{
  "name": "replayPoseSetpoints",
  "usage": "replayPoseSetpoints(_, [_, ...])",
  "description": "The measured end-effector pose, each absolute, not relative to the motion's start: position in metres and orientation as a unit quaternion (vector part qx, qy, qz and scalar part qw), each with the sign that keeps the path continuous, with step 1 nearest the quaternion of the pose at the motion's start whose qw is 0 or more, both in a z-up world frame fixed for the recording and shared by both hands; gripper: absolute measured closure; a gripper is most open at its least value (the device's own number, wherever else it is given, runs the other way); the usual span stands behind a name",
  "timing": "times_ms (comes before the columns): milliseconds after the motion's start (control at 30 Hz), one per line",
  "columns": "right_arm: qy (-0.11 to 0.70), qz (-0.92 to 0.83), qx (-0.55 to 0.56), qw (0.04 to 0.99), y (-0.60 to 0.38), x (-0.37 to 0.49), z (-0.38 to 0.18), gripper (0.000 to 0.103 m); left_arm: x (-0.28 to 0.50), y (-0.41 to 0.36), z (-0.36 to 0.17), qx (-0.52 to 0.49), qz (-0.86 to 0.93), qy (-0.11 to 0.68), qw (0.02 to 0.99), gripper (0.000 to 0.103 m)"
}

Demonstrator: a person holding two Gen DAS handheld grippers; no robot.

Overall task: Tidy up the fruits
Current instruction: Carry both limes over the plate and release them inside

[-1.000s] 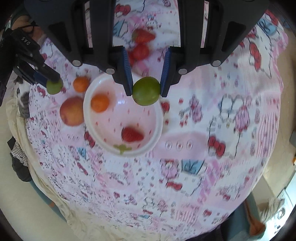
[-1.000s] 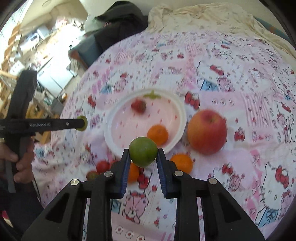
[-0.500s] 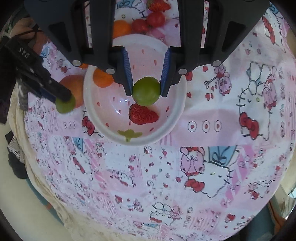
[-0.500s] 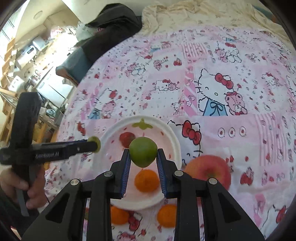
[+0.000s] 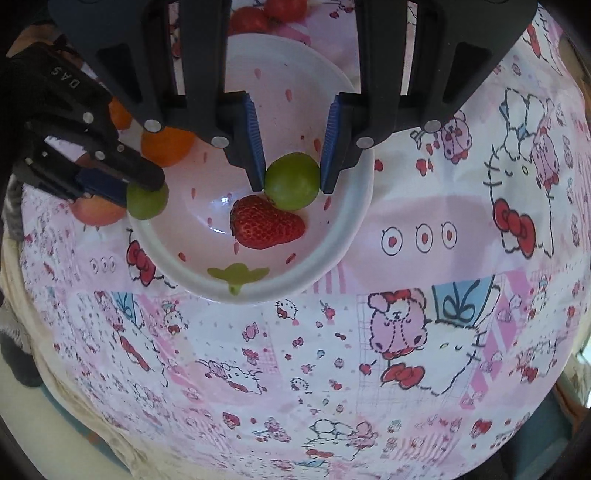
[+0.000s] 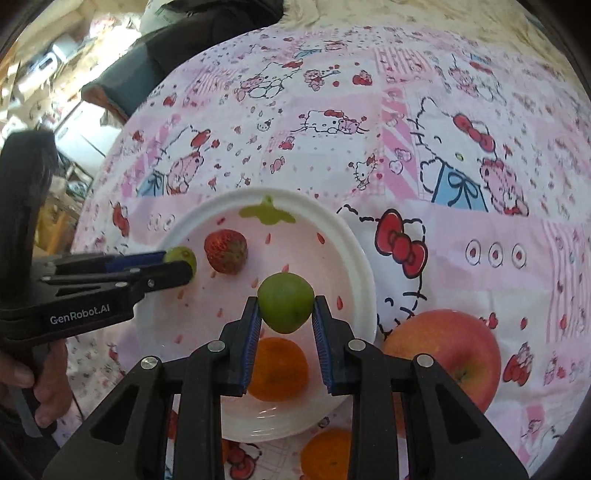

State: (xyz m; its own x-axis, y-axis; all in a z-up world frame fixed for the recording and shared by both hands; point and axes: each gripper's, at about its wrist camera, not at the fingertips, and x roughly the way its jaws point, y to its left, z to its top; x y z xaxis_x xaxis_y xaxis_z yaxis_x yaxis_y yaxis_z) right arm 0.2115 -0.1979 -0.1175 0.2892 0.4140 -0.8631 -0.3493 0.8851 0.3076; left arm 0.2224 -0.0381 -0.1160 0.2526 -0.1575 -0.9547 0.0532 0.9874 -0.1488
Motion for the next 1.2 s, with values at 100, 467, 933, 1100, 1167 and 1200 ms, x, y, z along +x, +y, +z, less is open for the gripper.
replayPoseSetpoints(100, [0.547, 0.235, 0.025, 0.803, -0.197, 0.212, -0.119, 0.073, 0.222, -0.039, -0.118, -0.033, -0.065, 0.605, 0.793, 0.076])
replayPoseSetpoints(467, [0.543, 0.229, -0.012, 0.808, -0.188, 0.208, -0.12, 0.071, 0.22, -0.042, -0.123, -0.011, -0.055, 0.604, 0.795, 0.07])
replayPoseSetpoints(933, [0.546, 0.266, -0.004, 0.794, -0.198, 0.208, -0.111, 0.066, 0.215, -0.043, -0.107, -0.006, -0.063, 0.582, 0.811, 0.025])
replayPoseSetpoints(1100, [0.505, 0.27, 0.022, 0.819, -0.208, 0.202, -0.089, 0.015, 0.213, -0.036, -0.097, -0.021, -0.061, 0.572, 0.817, 0.025])
replayPoseSetpoints(1167, [0.5, 0.274, 0.028, 0.821, -0.209, 0.2, -0.083, 0.015, 0.209, -0.032, -0.09, -0.028, -0.061, 0.565, 0.822, 0.025])
replayPoseSetpoints(1200, [0.498, 0.273, 0.03, 0.823, -0.209, 0.199, -0.081, 0.015, 0.207, -0.03, -0.086, -0.032, -0.062, 0.561, 0.825, 0.025])
